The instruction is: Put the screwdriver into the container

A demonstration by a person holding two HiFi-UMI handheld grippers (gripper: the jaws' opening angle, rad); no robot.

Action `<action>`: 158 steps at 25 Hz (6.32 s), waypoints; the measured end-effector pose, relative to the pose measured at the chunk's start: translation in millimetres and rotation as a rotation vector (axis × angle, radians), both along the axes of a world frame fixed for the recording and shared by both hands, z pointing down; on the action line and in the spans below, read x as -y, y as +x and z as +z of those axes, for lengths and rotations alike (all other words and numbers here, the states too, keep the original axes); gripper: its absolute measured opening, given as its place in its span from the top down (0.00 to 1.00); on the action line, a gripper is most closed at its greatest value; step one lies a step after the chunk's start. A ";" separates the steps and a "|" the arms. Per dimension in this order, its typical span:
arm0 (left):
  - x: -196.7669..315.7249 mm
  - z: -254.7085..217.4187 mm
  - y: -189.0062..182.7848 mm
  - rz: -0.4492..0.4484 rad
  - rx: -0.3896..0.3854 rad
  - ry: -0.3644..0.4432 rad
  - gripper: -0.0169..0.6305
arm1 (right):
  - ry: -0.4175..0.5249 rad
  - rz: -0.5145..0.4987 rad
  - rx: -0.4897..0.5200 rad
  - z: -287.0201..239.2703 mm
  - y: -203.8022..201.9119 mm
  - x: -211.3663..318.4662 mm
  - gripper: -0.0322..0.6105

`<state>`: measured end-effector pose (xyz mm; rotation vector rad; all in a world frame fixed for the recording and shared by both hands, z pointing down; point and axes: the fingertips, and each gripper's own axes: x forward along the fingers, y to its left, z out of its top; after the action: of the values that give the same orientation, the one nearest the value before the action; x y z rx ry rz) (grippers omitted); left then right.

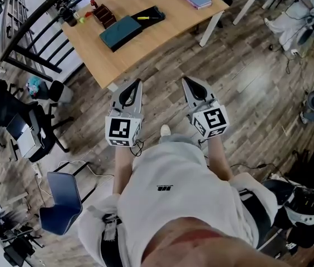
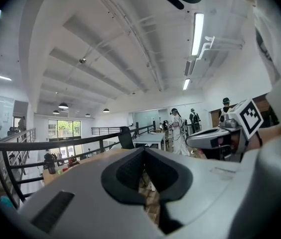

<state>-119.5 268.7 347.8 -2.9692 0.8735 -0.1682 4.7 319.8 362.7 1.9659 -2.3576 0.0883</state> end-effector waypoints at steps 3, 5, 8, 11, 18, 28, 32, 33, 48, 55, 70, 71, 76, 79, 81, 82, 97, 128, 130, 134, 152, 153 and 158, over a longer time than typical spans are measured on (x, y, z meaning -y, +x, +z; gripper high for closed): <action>18.8 -0.8 14.6 -0.010 -0.001 0.007 0.96 | 0.004 -0.017 0.000 -0.7 14.6 21.4 0.96; 29.8 -1.5 21.4 -0.018 -0.002 0.006 0.96 | 0.006 -0.027 -0.001 -2.1 20.9 35.4 0.96; 43.9 -1.1 31.6 -0.025 -0.002 0.000 0.96 | 0.007 -0.047 -0.007 -3.9 26.6 52.3 0.96; 57.2 -0.3 42.6 -0.027 -0.003 0.001 0.96 | 0.011 -0.060 -0.004 -3.8 32.6 64.8 0.96; 92.2 7.1 58.0 -0.028 0.004 -0.004 0.96 | 0.001 -0.059 0.003 3.4 47.9 100.0 0.96; 166.0 14.5 80.0 -0.028 0.016 -0.010 0.96 | -0.016 -0.048 0.019 15.0 72.1 173.5 0.96; 203.9 20.4 87.1 -0.018 0.019 -0.024 0.96 | -0.028 -0.048 0.025 18.3 77.2 212.6 0.96; 214.7 20.7 89.5 -0.014 0.021 -0.025 0.96 | -0.031 -0.049 0.026 18.5 78.5 223.6 0.96; 376.9 26.6 116.5 0.014 0.021 -0.061 0.96 | -0.093 -0.026 0.003 26.6 101.9 380.3 0.96; 426.5 40.5 127.3 0.029 0.019 -0.090 0.96 | -0.118 -0.014 0.004 40.7 111.3 429.0 0.96; 497.9 75.3 163.3 0.036 0.029 -0.158 0.96 | -0.195 -0.027 0.004 77.1 140.8 498.5 0.96; 501.8 78.1 167.3 0.034 0.030 -0.162 0.96 | -0.202 -0.030 0.003 80.9 144.9 502.0 0.96; 523.0 98.0 185.0 -0.002 0.040 -0.196 0.96 | -0.238 -0.064 -0.001 98.3 166.1 524.7 0.96; 537.3 110.4 198.2 -0.025 0.042 -0.220 0.96 | -0.263 -0.097 -0.007 108.8 178.4 543.3 0.96; 545.2 119.0 206.4 -0.038 0.046 -0.240 0.96 | -0.281 -0.116 -0.014 117.2 185.8 555.4 0.96; 548.9 123.3 209.7 -0.045 0.048 -0.250 0.96 | -0.291 -0.125 -0.018 121.7 189.2 561.0 0.96; 594.0 192.7 227.6 -0.121 0.092 -0.383 0.96 | -0.416 -0.259 -0.074 186.7 203.8 630.2 0.96; 601.8 294.3 201.3 -0.296 0.120 -0.607 0.96 | -0.683 -0.654 -0.305 317.5 131.7 655.2 0.88; 601.8 297.0 201.3 -0.305 0.119 -0.613 0.96 | -0.715 -0.683 -0.344 328.6 128.6 652.9 0.87; 600.5 299.1 204.2 -0.320 0.114 -0.618 0.96 | -0.741 -0.735 -0.381 343.8 122.0 648.3 0.85; 590.2 301.2 200.5 -0.398 0.099 -0.629 0.96 | -0.824 -0.849 -0.528 389.7 111.9 640.7 0.84; 590.0 300.5 199.7 -0.400 0.101 -0.625 0.96 | -0.826 -0.851 -0.537 391.5 111.9 640.6 0.84; 585.6 298.0 195.4 -0.407 0.102 -0.627 0.96 | -0.826 -0.842 -0.530 393.3 111.7 640.5 0.84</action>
<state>76.0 -316.8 645.8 -3.2119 1.6648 -0.7228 116.4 -320.7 755.9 0.4963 -2.0621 0.3579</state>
